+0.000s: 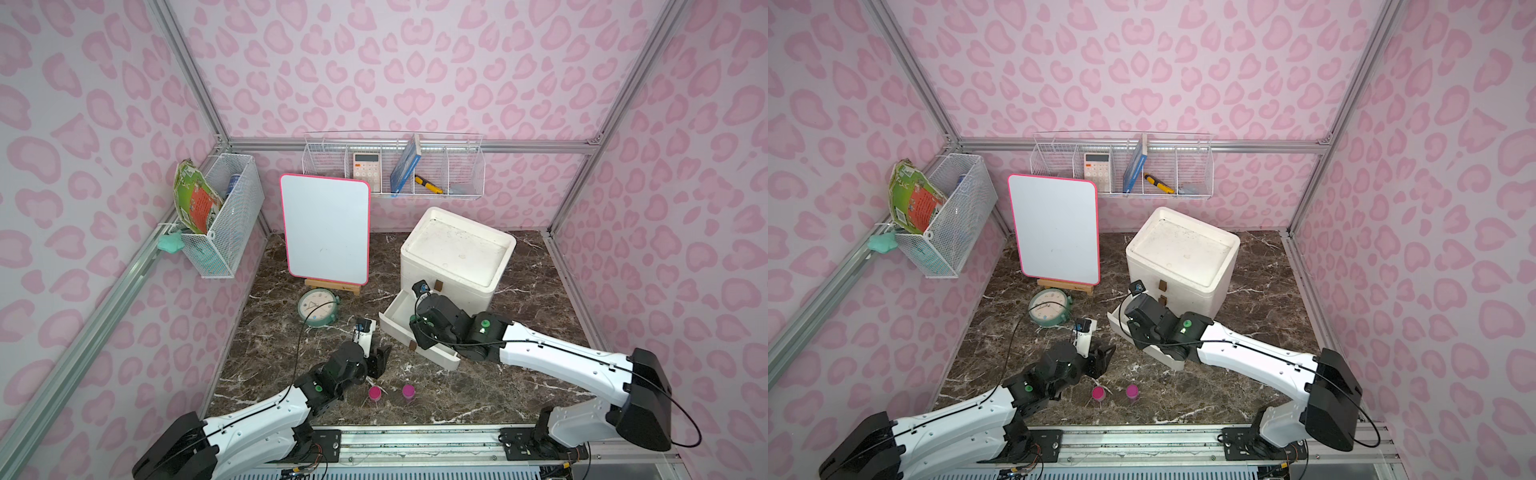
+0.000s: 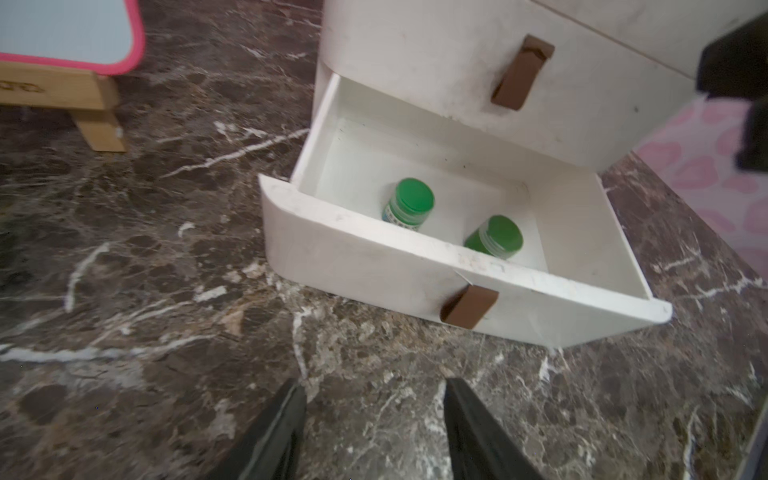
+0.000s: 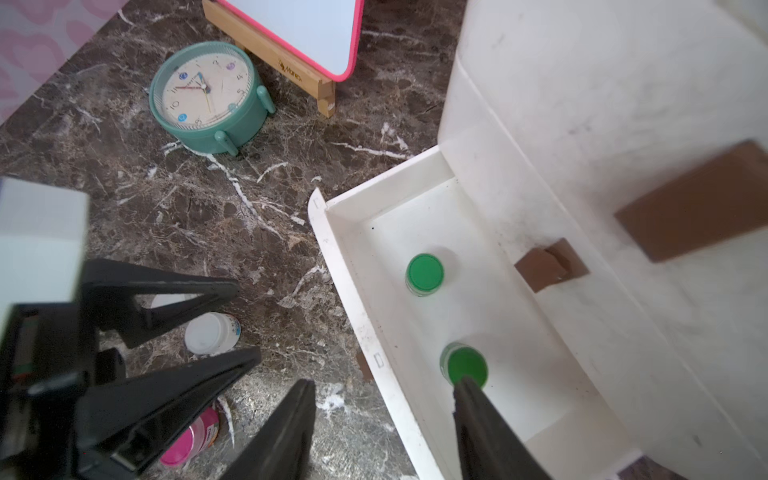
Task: Put the paint cans in the drawer according to color
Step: Close the drawer in the storage box.
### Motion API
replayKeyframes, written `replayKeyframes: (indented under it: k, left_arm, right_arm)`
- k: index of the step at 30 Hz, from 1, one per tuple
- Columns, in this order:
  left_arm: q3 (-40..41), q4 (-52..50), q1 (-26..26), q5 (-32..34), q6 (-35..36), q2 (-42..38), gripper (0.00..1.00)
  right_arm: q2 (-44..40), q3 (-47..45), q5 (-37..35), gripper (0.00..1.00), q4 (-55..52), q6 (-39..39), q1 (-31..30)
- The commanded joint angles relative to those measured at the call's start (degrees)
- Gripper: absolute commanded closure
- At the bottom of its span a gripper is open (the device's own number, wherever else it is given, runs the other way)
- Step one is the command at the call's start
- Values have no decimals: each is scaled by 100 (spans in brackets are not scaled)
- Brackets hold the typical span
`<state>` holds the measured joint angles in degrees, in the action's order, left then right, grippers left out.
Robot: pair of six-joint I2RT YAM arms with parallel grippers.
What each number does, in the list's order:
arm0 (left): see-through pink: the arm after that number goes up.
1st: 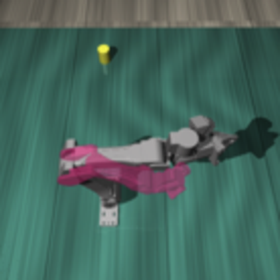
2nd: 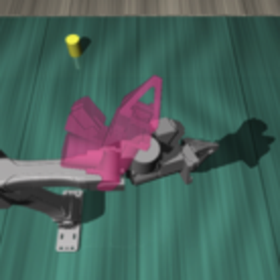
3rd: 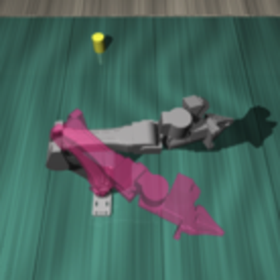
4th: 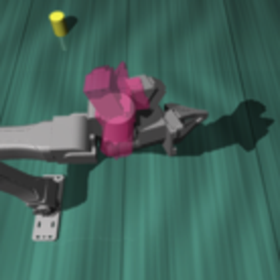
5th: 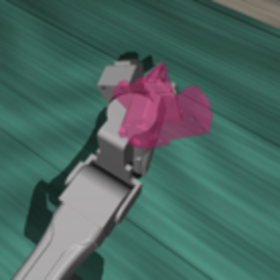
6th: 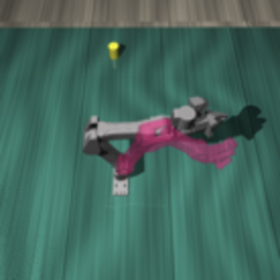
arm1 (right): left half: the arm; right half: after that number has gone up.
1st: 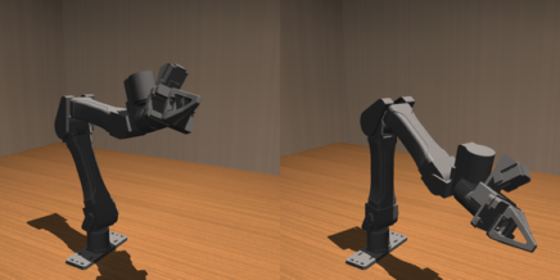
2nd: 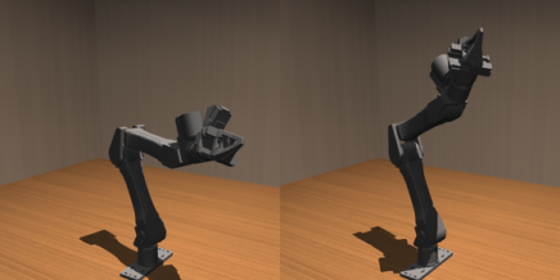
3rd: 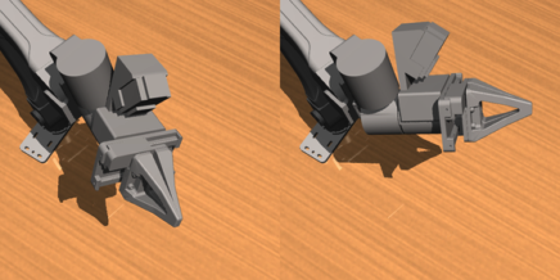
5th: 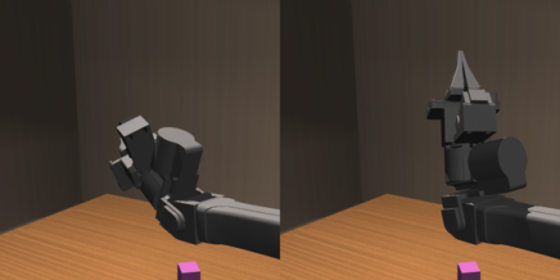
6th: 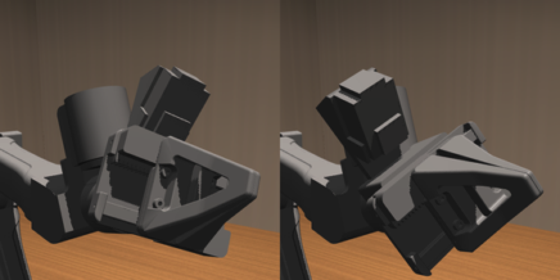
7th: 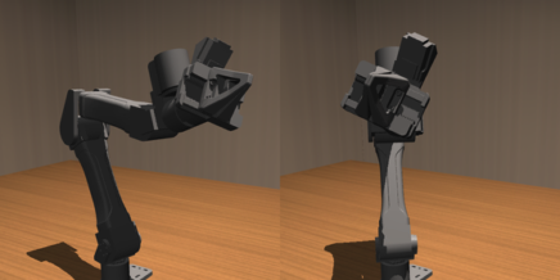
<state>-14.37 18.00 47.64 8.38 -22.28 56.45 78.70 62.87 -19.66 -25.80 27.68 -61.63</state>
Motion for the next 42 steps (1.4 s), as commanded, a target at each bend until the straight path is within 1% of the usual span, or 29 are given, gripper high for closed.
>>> replayKeyframes:
  k: [1,3,5,6,9,14,21,26,32,35,37,42]
  left_arm:
    - [-125,465,261,46,252,456,41]
    - [-234,692,455,296,242,867,40]
    - [-340,1101,627,382,249,1393,40]
    - [-395,1330,696,559,251,1646,39]
    - [-549,1953,768,855,264,2298,38]
    - [-823,2709,768,915,340,3130,38]
    - [-1240,3227,770,866,492,3838,41]
    - [-1548,3601,769,1091,609,4355,42]
    - [-1775,4363,719,1253,854,4971,44]
    - [-1824,5113,660,1175,1092,5375,44]
    - [-1879,5449,589,1128,1028,5585,44]
    - [-2140,5342,428,900,929,5770,44]
  right_arm:
    - [-517,-394,-633,45,489,248,-32]
    - [-912,-672,-864,46,660,405,-29]
    - [-1360,-943,-1039,47,843,509,-26]
    - [-1565,-1055,-1117,47,921,564,-14]
    - [-2024,-1259,-1150,45,1002,674,88]
    - [-2479,-1396,-1084,44,850,755,289]
    - [-2692,-1509,-1033,44,836,789,422]
    - [-2726,-1532,-975,44,823,779,502]
    - [-2805,-1588,-913,44,857,764,597]
    - [-2842,-1628,-882,44,897,734,622]
    - [-2873,-1645,-864,44,927,713,633]
    - [-2929,-1637,-860,44,886,677,644]
